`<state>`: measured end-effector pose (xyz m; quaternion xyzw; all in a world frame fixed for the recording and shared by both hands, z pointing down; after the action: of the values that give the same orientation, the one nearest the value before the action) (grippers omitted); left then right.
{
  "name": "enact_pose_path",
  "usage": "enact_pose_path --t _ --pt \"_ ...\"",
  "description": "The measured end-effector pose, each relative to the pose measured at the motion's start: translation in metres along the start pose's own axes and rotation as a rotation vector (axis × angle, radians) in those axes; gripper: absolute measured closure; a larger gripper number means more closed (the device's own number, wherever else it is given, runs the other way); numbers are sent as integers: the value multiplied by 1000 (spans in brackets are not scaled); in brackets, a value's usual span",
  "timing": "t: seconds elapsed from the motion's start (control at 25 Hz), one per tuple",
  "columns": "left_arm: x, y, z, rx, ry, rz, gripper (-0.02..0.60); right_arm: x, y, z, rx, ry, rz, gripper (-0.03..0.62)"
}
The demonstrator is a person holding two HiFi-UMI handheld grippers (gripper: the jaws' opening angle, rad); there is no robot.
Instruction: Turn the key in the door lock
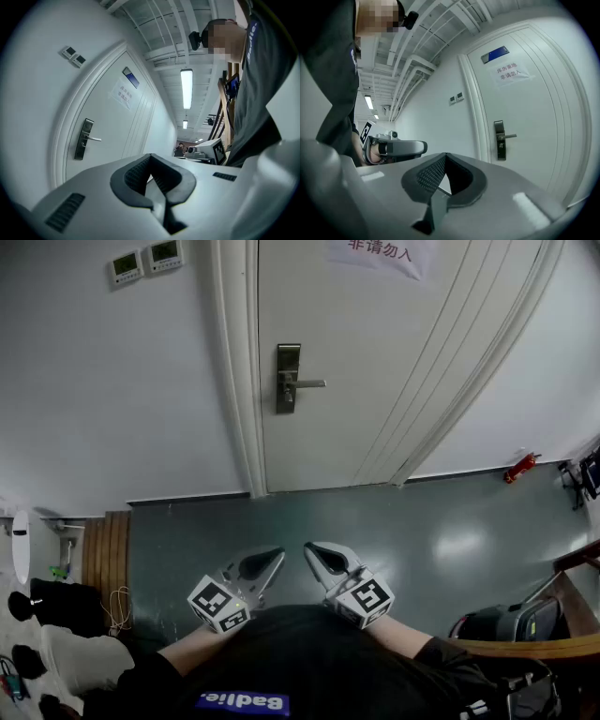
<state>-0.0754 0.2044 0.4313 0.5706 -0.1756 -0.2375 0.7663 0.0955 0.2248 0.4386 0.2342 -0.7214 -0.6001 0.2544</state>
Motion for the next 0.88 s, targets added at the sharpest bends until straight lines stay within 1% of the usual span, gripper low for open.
enact_pose_path --t 0.32,0.56,0.72,0.88 --pt "2 -4 2 4 -9 3 588 3 1 -2 6 -6 8 594" --pt "5 -2 3 6 -11 2 588 2 2 -8 9 -10 -11 592" --pt "11 -6 1 6 -31 1 588 -2 3 -18 28 2 -7 592" --pt "26 -9 -2 11 -59 -12 588 -8 -1 -41 27 8 -10 591"
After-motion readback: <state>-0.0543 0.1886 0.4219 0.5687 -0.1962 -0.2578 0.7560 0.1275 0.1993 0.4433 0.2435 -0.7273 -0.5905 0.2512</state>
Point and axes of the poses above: the fingertips, and each gripper's own axes: x forward along the fingers, z to its left, y out of its underside, the point moved 8 cm from there along -x, backward along the fingers, and after that the axes turned 7 degrees about -y, right-handed, at the moved point
